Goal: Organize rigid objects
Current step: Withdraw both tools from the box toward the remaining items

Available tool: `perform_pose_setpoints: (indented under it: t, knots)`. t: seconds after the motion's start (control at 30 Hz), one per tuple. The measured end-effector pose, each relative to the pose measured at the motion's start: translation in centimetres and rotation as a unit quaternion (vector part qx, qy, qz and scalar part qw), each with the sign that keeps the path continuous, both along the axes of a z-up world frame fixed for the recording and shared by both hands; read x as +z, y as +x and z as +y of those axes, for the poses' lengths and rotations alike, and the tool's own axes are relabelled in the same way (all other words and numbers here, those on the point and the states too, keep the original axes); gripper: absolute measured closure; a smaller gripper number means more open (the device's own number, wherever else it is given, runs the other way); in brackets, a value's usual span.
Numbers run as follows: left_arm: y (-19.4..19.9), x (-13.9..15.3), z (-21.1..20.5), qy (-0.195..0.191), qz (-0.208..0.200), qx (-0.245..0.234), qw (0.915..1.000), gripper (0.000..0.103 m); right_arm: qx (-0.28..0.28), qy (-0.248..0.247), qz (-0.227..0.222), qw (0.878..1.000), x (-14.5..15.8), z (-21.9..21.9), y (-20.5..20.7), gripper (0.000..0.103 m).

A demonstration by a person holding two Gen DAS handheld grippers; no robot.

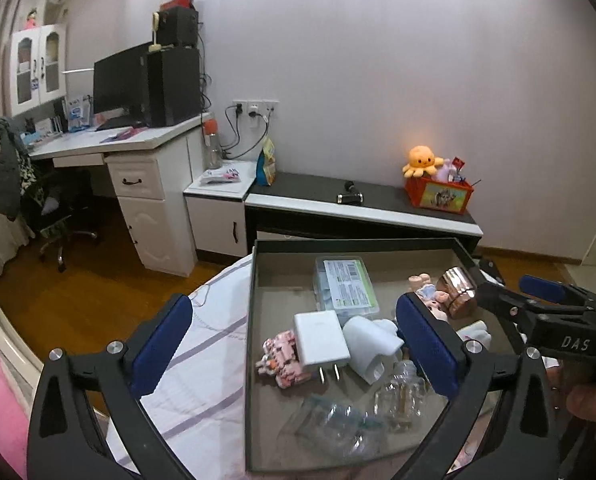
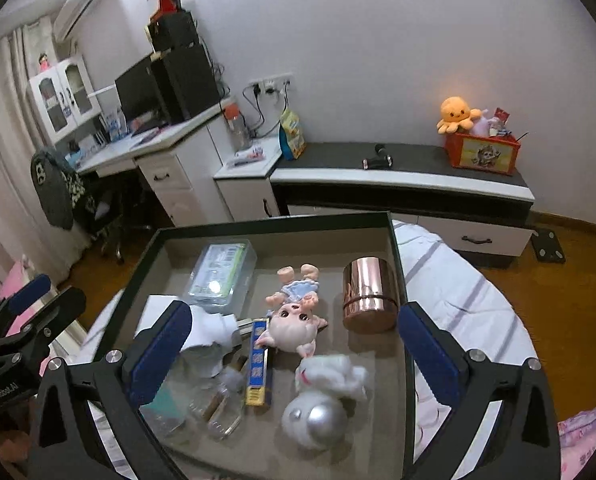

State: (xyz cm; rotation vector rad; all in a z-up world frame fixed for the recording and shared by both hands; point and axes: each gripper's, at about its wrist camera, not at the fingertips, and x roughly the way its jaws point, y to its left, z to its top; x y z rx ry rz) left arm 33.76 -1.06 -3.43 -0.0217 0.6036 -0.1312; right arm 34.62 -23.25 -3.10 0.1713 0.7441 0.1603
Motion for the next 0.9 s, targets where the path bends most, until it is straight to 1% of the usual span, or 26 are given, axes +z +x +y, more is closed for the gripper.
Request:
perform_pose_setpoints:
  t: [0.07, 0.3, 0.37, 0.5, 0.63, 0.7, 0.83, 0.9]
  knots:
    - [-1.4, 0.5, 0.2, -0.001, -0.008, 0.004, 1.0, 0.0, -0.001, 0.002, -0.009, 1.0, 0.6, 0.3, -1.2, 0.0]
    - [-6.4, 1.9, 1.2, -0.005, -0.025, 0.013, 0.9996, 0.0, -0.018, -0.01, -0.049, 0.999, 2.9, 1.3, -7.3, 0.0]
    - [-8.0, 2.0, 1.4, -0.011, -0.028, 0.013, 0.9995, 0.0, -0.022, -0.011, -0.059, 0.998, 3.3, 1.3, -8.7, 0.0]
    - [-11.2, 2.6, 1.3, -0.013, -0.04, 0.014, 0.999, 0.0, -0.036, -0.019, -0.074, 0.996, 4.1, 1.3, -11.6, 0.0]
    - [-13.6, 2.6, 0.7, -0.005, -0.049, 0.015, 0.9987, 0.0, -0.047, -0.023, -0.076, 0.996, 4.2, 1.4, -14.4, 0.0]
    - [-14.6, 2.4, 0.5, 0.003, -0.047, 0.015, 0.9988, 0.0, -0.047, -0.028, -0.078, 0.995, 4.2, 1.5, -15.6, 0.0]
    - [-16.1, 1.8, 0.6, 0.001, -0.036, 0.012, 0.9993, 0.0, -0.041, -0.044, -0.083, 0.995, 4.1, 2.3, -18.0, 0.0]
    - [-16.7, 1.6, 0.5, 0.001, -0.034, 0.011, 0.9994, 0.0, -0.041, -0.045, -0.084, 0.995, 4.1, 2.3, -18.7, 0.0]
